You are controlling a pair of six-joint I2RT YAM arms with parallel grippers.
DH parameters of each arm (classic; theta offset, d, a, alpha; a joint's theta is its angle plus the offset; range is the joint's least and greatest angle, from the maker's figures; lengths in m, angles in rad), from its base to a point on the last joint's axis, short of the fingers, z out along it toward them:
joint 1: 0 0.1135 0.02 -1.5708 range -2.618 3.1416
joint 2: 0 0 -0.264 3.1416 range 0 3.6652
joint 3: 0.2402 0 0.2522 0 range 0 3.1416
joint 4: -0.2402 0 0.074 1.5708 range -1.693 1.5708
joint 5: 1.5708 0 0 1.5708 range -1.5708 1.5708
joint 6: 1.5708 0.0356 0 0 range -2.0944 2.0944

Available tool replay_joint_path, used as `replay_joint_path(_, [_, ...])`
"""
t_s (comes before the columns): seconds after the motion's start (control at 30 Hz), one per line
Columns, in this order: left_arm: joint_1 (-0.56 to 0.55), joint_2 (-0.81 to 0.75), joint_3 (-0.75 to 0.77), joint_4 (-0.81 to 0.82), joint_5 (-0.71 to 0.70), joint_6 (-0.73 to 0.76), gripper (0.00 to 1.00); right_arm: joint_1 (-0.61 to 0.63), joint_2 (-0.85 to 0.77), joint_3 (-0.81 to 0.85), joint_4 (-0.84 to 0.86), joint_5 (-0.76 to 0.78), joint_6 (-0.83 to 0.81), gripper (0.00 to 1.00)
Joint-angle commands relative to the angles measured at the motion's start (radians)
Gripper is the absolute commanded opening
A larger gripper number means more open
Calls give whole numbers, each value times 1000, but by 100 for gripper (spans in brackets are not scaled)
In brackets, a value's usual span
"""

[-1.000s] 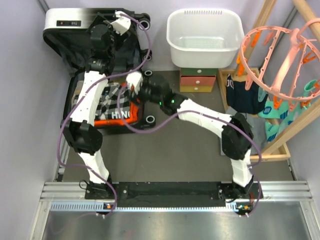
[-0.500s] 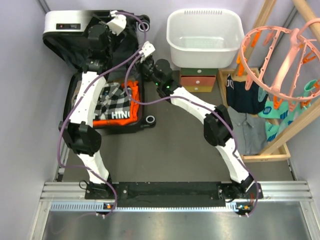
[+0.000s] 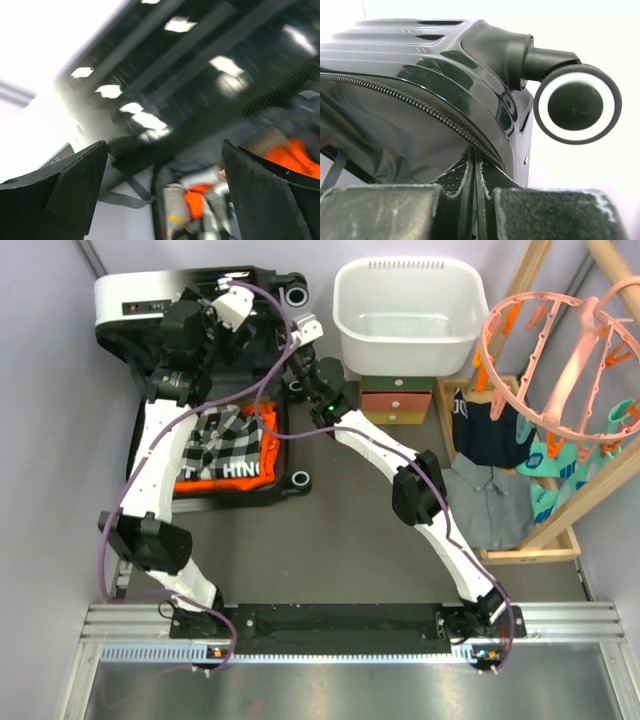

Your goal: Open, take out, and arrange the luggage

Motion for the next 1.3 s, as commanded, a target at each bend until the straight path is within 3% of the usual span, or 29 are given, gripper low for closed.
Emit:
replay_joint_path(0.0, [2,-161,-99,-242,253,-62,99,-29,-35,69,88,2,11,0])
replay_joint_path(0.1, [2,-242,-148,-293,345,-74,99,-30,-47,56,82,3,-9,0])
replay_joint_path(0.13, [2,-268,-148,-313,379,-77,95,-29,-50,37,82,3,-14,0])
replay_joint_path(0.2, [5,-284,-136,-369,420,-65,73,-29,-66,19,85,5,-23,0])
replay_joint_path(0.23, [7,-288,-136,-384,449,-57,48,-29,-69,10,84,5,-24,0])
replay_joint_path(0.27, [8,-284,-143,-391,450,-44,38,-29,-72,6,82,0,-24,0])
replay_joint_path(0.3, [8,-278,-154,-382,428,-31,29,-29,-81,-1,82,-1,-23,0])
replay_joint_path(0.33, [10,-249,-160,-343,337,-31,11,-29,-89,-20,85,-6,-23,0])
replay_joint_path(0.4, [14,-195,-137,-301,220,-16,0,-29,-113,-46,90,-24,-29,0])
replay_joint_path(0.47, [26,-100,-76,-241,87,-14,0,-29,-125,-70,88,-24,-37,0])
replay_joint_path(0.57, [46,1,-4,-131,-5,-14,0,-29,-138,-83,73,-41,-51,0])
replay_joint_path(0.8, [53,136,126,136,-102,-47,0,-27,-213,-184,68,-81,-70,0])
replay_joint_path(0.93, [54,208,228,254,-144,-27,0,-11,-311,-361,47,-141,-119,1])
replay_joint_path(0.97, [57,227,252,264,-142,-24,0,-4,-352,-395,38,-145,-155,13])
replay_joint_path(1.03, [63,291,338,284,-147,-25,0,8,-407,-511,-4,-173,-192,25])
replay_joint_path(1.07, [71,316,369,288,-150,-25,0,22,-470,-558,-16,-193,-225,37])
replay_joint_path(1.23, [94,474,539,332,-165,-5,0,74,-656,-834,-200,-428,-323,66])
replay_joint_path(1.27, [102,483,538,343,-165,-1,0,84,-674,-849,-337,-455,-337,88])
